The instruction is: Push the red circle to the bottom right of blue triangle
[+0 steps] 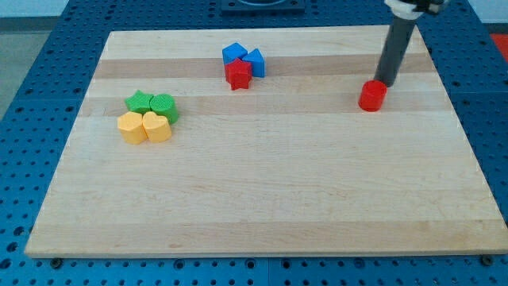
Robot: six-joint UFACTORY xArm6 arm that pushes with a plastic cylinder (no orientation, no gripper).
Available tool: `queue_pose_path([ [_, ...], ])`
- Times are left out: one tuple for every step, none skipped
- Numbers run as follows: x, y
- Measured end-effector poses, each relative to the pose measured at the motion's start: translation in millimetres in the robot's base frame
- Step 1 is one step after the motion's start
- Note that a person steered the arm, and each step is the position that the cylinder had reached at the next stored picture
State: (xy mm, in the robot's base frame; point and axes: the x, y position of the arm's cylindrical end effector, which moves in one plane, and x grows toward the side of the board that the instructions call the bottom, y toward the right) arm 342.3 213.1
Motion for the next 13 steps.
queue_pose_path([
  [39,36],
  [57,16],
  [8,-12],
  [-28,-34],
  [-10,-23],
  [42,-4],
  [58,-16],
  [13,-56],
  [-7,-72],
  [32,-55],
  [29,-42],
  [5,-42],
  [-10,-42],
])
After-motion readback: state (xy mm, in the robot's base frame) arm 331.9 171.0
